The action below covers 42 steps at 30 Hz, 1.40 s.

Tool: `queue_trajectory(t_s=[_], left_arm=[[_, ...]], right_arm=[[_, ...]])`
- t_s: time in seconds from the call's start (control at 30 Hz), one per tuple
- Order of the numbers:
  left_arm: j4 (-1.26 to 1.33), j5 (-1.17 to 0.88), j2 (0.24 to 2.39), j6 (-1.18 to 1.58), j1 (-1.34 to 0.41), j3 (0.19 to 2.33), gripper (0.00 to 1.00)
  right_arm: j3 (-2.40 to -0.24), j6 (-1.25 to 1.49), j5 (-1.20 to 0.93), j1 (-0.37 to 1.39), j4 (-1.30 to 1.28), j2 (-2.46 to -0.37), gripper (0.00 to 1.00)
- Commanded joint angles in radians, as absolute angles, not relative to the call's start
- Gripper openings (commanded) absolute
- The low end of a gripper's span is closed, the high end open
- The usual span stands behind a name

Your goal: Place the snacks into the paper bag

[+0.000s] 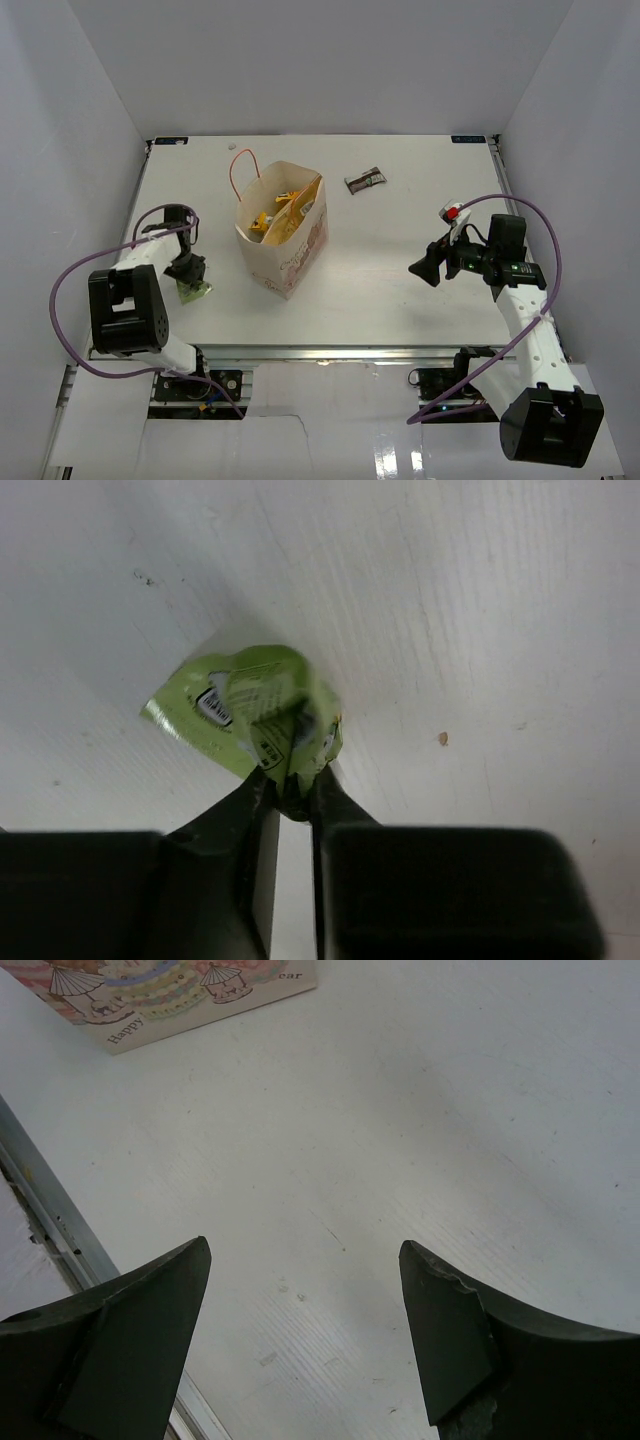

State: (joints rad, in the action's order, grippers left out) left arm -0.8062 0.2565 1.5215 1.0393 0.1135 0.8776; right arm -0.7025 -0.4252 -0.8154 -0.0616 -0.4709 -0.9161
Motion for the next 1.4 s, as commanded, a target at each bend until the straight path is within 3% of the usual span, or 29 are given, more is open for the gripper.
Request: queue_trajectory(t_s=[0.0, 0.17, 0.3, 0.5, 0.63, 0.77, 1.03, 1.3, 1.37], left_arm=[[-0.782, 0.259, 1.483, 1.017, 0.121, 0.932, 0.17], [-0.781, 0.201, 1.349, 0.963, 0.121, 1.023, 0.01], [-0.691, 0.098, 1.166, 0.87, 0.121, 1.126, 0.0], [-0.257, -0.322, 0.979, 0.709, 0.12, 1.166, 0.0], [-0.043, -0.607, 0.991, 0.695, 0.098, 1.212, 0.0], [-0.041, -0.762, 1.043, 0.655, 0.019, 1.299, 0.0], [-0.222, -0.753, 1.186, 0.465, -0.211, 1.368, 0.0], [-0.327, -0.623, 1.249, 0.356, -0.241, 1.315, 0.0], [-0.345, -0.592, 1.265, 0.347, -0.242, 1.304, 0.07]], right_arm=[[-0.699, -0.414, -0.819, -0.071, -0.448, -0.914, 0.82], [-0.706, -0.41, -0.818, -0.074, -0.449, -0.916, 0.82], [-0.713, -0.417, -0.816, -0.074, -0.453, -0.925, 0.82], [-0.741, -0.434, -0.813, -0.075, -0.456, -0.953, 0.82], [-0.756, -0.442, -0.808, -0.075, -0.456, -0.966, 0.82], [-0.764, -0.446, -0.798, -0.075, -0.456, -0.976, 0.82], [-0.77, -0.451, -0.779, -0.075, -0.456, -0.989, 0.82], [-0.785, -0.451, -0.765, -0.075, -0.46, -0.997, 0.82], [-0.792, -0.453, -0.77, -0.075, -0.46, -1.005, 0.82]])
